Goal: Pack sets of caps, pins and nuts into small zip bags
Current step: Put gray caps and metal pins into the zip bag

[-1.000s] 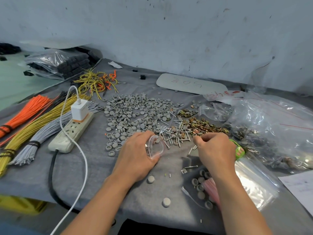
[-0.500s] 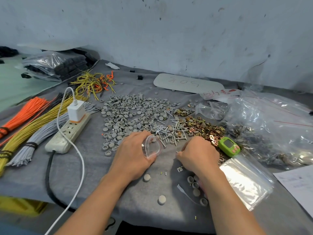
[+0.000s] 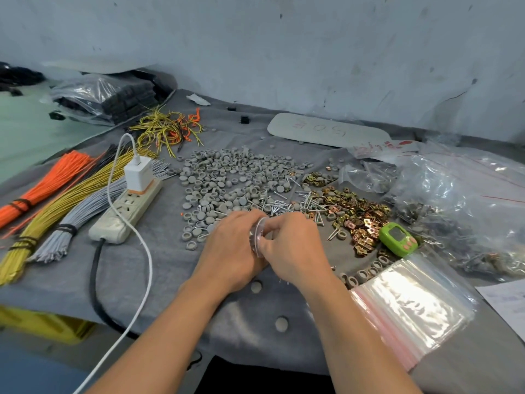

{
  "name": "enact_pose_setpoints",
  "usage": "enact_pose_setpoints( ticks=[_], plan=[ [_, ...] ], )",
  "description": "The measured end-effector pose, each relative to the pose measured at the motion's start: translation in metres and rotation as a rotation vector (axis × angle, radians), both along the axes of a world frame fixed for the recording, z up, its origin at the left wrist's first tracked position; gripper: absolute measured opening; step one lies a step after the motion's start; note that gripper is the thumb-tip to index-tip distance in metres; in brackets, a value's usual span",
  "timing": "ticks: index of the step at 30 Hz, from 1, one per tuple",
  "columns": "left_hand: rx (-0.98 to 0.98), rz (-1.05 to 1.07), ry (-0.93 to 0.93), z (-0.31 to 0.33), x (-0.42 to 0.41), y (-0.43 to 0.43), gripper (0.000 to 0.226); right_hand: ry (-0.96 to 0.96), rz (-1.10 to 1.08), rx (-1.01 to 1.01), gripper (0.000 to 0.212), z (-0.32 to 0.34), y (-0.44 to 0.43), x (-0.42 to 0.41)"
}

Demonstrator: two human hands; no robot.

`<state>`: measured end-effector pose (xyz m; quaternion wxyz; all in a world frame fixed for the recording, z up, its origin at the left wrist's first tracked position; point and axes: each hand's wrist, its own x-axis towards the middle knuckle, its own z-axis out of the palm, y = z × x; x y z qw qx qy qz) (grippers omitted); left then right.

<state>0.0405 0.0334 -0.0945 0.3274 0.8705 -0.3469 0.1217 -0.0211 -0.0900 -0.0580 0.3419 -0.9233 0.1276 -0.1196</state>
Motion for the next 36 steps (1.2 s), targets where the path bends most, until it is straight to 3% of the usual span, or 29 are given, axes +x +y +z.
enact_pose_setpoints(
  ticks=[7,10,15,22,26,28,33,36],
  plan=[
    [-0.007,0.007,0.008,-0.002,0.001,0.0,0.032,-0.054,-0.12,0.13,0.021,0.01,-0.018,-0.008],
    [-0.011,0.023,-0.012,-0.001,0.0,0.001,0.037,0.033,-0.178,0.063,0.026,0.018,-0.042,-0.026],
    [-0.006,0.023,-0.023,-0.002,0.001,0.001,0.036,0.021,-0.352,0.017,0.028,0.024,-0.078,-0.055],
    [0.006,0.02,-0.05,-0.001,0.001,0.0,0.033,0.358,-0.187,-0.163,0.026,0.015,-0.076,-0.056],
    [0.011,0.028,-0.037,-0.001,-0.001,0.0,0.038,0.412,-0.149,-0.288,0.018,0.014,-0.068,-0.05],
    [0.0,0.024,-0.044,0.0,-0.002,0.0,0.04,0.373,-0.138,-0.309,0.017,0.013,-0.065,-0.049],
    [-0.003,0.03,-0.06,-0.001,-0.001,0.0,0.04,0.03,-0.171,-0.005,0.023,0.013,-0.056,-0.044],
    [0.0,0.024,-0.06,-0.002,0.0,0.0,0.041,-0.027,-0.125,0.018,0.022,0.012,-0.04,-0.036]
  ],
)
